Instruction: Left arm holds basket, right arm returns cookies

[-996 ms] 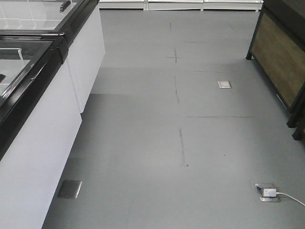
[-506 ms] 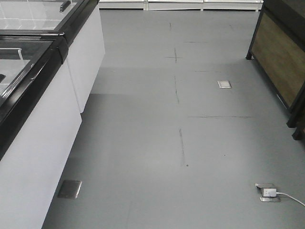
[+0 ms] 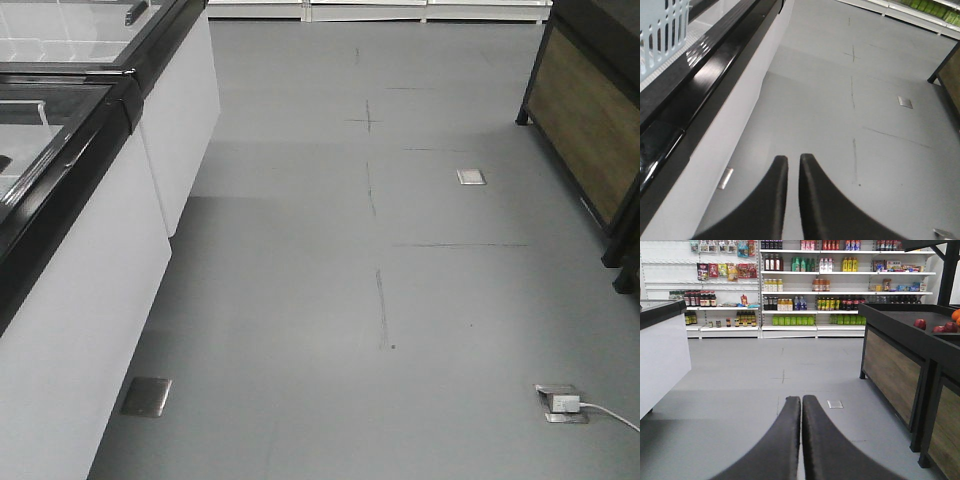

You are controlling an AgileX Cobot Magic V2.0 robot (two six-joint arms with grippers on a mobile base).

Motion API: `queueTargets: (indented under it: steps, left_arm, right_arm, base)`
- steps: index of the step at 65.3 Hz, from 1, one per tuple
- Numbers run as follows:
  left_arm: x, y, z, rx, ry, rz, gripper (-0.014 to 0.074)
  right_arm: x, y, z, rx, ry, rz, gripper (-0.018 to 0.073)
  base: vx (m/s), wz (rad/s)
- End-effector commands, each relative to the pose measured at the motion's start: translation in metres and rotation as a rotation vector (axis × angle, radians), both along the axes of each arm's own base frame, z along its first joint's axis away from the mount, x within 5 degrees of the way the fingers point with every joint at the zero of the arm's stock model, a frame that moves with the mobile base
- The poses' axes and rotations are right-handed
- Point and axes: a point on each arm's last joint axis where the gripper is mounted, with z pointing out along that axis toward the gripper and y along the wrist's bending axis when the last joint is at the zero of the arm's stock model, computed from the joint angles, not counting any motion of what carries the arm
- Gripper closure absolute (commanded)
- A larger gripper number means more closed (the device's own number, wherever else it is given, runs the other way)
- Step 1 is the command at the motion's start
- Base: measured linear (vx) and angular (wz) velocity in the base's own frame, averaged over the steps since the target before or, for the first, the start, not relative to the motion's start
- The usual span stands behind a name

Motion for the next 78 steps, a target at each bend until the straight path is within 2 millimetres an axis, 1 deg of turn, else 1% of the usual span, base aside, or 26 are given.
queueTargets:
  steps: [1,7,13,23,30,34,42,53,59,63,69,78]
  left_arm:
    - [0.014,-0.001,0.026,-0.077,-0.043,0.026,0.0479]
    - [0.029,0.0,0.039,-0.086,0.007,0.035,0.0419]
    - [0.045,0.0,0.049,-0.127,0.036,0.057,0.0383]
    - [0.069,0.001,0.071,-0.165,0.046,0.081,0.0374]
    - [0.078,0.008,0.084,-0.174,0.06,0.125,0.0372]
    - [0.079,0.012,0.093,-0.181,0.04,0.153,0.0368]
    - [0.077,0.025,0.118,-0.174,-0.012,0.217,0.0361]
    - [0.069,0.053,0.153,-0.169,-0.029,0.382,0.0358]
    - [0.071,0.065,0.164,-0.157,0.008,0.416,0.0358]
    - [0.074,0.075,0.167,-0.171,0.054,0.448,0.0358]
    - [0.076,0.091,0.17,-0.24,0.078,0.515,0.0358]
    - [0.08,0.111,0.18,-0.349,0.042,0.555,0.0358]
  right_arm:
    - [-0.001,0.0,0.007,-0.021,-0.08,-0.007,0.0568]
    - [-0.001,0.0,0.007,-0.021,-0.08,-0.007,0.0568]
    - [-0.001,0.0,0.006,-0.021,-0.079,-0.007,0.0568]
    - [-0.001,0.0,0.006,-0.021,-0.079,-0.007,0.0568]
    - [-0.001,0.0,0.006,-0.021,-0.079,-0.007,0.0568]
    - [-0.001,0.0,0.006,-0.021,-0.079,-0.007,0.0568]
    - [-0.001,0.0,0.006,-0.021,-0.079,-0.007,0.0568]
    - [-0.001,0.0,0.006,-0.021,-0.079,-0.007,0.0568]
    - [-0.001,0.0,0.006,-0.021,-0.079,-0.007,0.0568]
    - [-0.001,0.0,0.007,-0.021,-0.08,-0.007,0.0568]
    - [-0.001,0.0,0.007,-0.021,-0.08,-0.007,0.0568]
    - [-0.001,0.0,0.007,-0.021,-0.08,-0.007,0.0568]
  base:
    - [0.0,0.0]
    - [0.0,0.0]
    - [0.0,0.0]
    - [0.0,0.0]
    - [0.0,0.0]
    - [0.0,0.0]
    - [0.0,0.0]
    - [0.0,0.0]
    - [0.0,0.0]
    - [0.0,0.0]
    - [0.0,0.0]
    - [0.0,0.0]
